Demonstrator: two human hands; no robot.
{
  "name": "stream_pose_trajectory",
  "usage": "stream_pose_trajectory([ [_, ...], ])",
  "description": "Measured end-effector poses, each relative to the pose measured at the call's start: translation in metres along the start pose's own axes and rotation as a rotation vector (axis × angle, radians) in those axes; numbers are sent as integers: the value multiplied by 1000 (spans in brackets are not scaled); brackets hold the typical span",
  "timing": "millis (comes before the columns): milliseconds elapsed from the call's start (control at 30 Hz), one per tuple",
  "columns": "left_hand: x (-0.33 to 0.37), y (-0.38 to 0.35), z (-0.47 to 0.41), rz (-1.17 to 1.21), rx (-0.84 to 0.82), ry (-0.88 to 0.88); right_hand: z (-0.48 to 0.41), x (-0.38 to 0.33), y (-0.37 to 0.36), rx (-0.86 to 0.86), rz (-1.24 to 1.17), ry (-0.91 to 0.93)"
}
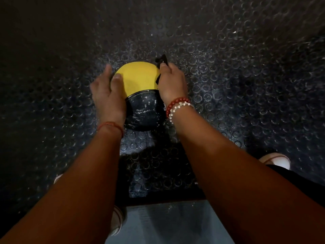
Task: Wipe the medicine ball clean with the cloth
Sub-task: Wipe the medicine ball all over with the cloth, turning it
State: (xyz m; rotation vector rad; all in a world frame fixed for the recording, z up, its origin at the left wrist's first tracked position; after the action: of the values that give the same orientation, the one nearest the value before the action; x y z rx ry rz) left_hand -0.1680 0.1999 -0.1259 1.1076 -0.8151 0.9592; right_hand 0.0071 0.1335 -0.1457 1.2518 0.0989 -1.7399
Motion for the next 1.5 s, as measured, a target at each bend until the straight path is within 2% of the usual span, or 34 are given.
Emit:
stream_pose_trajectory([
  [100,-2,-4,2,-31,-65,-42,-5,-2,-4,-62,-50,77],
  [200,-4,0,-1,-37,-31,-27,-9,11,-9,-104,-114,71],
  [400,-7,2,-17,31,13,33,7,65,-9,-75,-440,-335],
  [500,-11,2,-23,53,12,71,31,74,-18,37,-510,-381],
  [567,-11,3,-26,61,4,87,45,68,-19,126,-431,-302],
  [667,-10,5,-26,65,-9,77,57,39,-11,209,-240,-30],
  [733,-12,8,-26,79,-17,80,55,23,-6,203,-140,133],
  [833,-17,11,-26,104,-25,83,32,15,-2,121,-78,208],
  [967,-18,15,-23,129,-23,83,5,31,-7,-11,-221,-4],
  [1200,-21,19,-27,189,-24,91,13,69,-28,-115,-542,-419],
  [1300,-23,20,-30,222,-23,82,37,78,-39,-51,-574,-504],
  [1400,-23,23,-32,219,-44,105,48,66,-32,70,-464,-354],
  [1500,-26,27,-33,220,-45,118,36,33,-17,72,-305,-103],
])
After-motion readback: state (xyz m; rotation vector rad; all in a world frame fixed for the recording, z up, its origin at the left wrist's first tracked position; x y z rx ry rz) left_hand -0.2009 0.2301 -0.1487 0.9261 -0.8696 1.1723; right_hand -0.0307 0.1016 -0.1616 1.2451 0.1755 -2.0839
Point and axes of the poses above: each hand's wrist, its own z-axis away from the middle knuckle, its own y-axis out of the back of the hand, x = y × z, the point moved 8 cm from there along -z, towards the middle knuckle, and after that the axes turned 6 degrees about z, right-handed, at the moved point
